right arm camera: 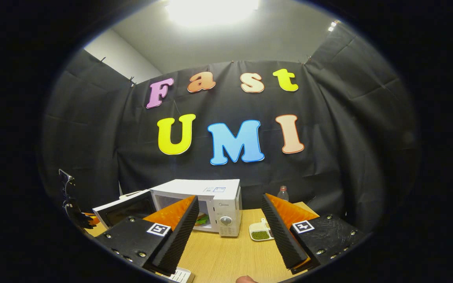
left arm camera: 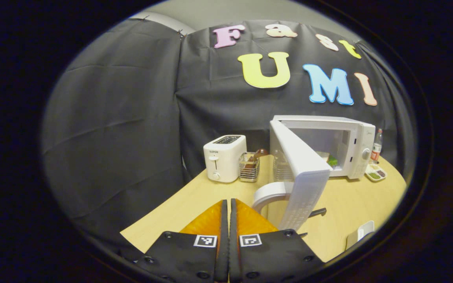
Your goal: Open the microwave oven with the left hand, put the food in, and close the microwave oven.
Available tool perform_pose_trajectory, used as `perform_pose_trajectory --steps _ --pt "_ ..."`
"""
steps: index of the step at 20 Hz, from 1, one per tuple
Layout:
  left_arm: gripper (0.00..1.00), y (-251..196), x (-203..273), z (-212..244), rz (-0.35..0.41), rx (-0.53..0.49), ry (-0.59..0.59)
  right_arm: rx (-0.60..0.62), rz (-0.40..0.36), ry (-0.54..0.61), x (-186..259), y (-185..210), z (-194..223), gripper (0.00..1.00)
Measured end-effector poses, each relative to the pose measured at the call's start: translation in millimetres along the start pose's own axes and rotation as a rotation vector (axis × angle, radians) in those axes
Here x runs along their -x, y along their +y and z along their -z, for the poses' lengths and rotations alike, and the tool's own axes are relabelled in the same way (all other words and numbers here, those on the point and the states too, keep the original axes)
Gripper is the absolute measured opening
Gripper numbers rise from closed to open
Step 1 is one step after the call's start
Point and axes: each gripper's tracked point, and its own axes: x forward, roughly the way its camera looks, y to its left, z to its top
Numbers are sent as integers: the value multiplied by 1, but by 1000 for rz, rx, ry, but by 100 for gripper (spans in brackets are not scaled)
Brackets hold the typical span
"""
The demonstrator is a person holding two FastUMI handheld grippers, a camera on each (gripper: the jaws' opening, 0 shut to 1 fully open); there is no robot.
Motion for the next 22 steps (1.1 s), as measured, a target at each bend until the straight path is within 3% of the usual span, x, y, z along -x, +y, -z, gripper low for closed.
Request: perform_pose_trajectory --steps 9,12,22 --pt "7 -69 16 -7 71 -9 -12 4 -6 -2 35 -35 -6 96" --pt "4 -100 18 -12 139 -25 -16 -16 0 12 37 -37 -4 96" --pt "10 -199 -2 -34 385 -63 -40 11 41 25 18 -29 -2 96"
